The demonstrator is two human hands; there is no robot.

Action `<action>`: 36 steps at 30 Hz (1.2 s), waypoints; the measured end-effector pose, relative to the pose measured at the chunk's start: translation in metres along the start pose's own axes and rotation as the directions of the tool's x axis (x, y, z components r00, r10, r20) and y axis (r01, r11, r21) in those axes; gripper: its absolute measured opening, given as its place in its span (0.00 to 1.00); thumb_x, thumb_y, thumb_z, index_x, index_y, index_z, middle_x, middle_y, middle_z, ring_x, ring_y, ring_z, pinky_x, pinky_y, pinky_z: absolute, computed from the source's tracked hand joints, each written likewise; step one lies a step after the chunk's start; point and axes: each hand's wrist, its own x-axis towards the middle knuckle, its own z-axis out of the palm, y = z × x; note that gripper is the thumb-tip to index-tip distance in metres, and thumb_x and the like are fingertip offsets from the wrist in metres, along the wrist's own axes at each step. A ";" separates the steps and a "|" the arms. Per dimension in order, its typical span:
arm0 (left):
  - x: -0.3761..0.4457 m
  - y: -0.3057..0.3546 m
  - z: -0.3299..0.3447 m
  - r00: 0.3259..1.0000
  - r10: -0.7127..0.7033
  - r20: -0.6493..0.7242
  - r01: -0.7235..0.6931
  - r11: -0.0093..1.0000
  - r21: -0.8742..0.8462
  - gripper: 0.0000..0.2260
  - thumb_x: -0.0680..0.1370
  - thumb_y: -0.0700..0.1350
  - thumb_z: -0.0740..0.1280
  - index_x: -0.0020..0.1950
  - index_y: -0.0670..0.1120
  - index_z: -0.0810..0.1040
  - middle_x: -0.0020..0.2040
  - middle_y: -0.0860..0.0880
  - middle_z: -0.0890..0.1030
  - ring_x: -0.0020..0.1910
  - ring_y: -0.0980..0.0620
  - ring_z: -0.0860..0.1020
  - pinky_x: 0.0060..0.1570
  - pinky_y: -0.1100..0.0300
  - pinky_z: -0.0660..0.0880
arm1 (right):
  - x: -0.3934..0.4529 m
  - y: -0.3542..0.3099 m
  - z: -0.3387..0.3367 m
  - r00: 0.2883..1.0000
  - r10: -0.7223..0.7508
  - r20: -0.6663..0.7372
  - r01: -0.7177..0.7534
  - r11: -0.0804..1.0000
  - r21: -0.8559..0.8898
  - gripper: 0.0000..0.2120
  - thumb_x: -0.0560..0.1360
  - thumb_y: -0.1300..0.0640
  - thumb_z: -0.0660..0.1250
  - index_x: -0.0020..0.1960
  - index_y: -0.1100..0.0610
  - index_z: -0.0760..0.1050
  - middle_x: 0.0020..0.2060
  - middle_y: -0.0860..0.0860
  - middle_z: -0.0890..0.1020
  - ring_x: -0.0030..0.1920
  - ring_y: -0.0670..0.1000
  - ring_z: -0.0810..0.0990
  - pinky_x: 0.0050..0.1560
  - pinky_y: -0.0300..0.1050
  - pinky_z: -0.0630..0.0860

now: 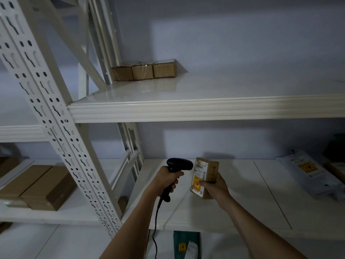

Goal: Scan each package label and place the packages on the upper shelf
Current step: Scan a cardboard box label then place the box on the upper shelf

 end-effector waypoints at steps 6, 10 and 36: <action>-0.002 0.001 -0.003 1.000 0.001 0.007 -0.001 1.000 0.003 0.09 0.75 0.45 0.70 0.41 0.42 0.75 0.29 0.47 0.73 0.25 0.51 0.69 0.29 0.60 0.68 | 0.002 0.002 0.002 1.000 -0.014 0.007 0.014 1.000 -0.001 0.27 0.67 0.59 0.80 0.63 0.49 0.74 0.54 0.45 0.82 0.54 0.50 0.82 0.52 0.45 0.78; 0.000 0.001 -0.003 1.000 -0.001 0.004 0.001 1.000 -0.006 0.09 0.75 0.46 0.70 0.41 0.41 0.76 0.28 0.47 0.73 0.25 0.51 0.69 0.28 0.60 0.68 | 0.002 -0.001 0.004 1.000 -0.005 0.007 0.005 1.000 0.014 0.27 0.66 0.59 0.80 0.61 0.47 0.74 0.53 0.45 0.82 0.52 0.49 0.81 0.51 0.45 0.78; 0.053 -0.128 0.016 0.884 -0.286 -0.370 0.301 0.953 -0.018 0.13 0.76 0.44 0.73 0.55 0.38 0.82 0.51 0.38 0.83 0.51 0.40 0.81 0.52 0.52 0.79 | -0.007 0.008 -0.008 0.905 0.371 0.209 -0.412 0.887 0.209 0.14 0.79 0.54 0.68 0.64 0.54 0.78 0.50 0.55 0.87 0.52 0.58 0.86 0.49 0.56 0.83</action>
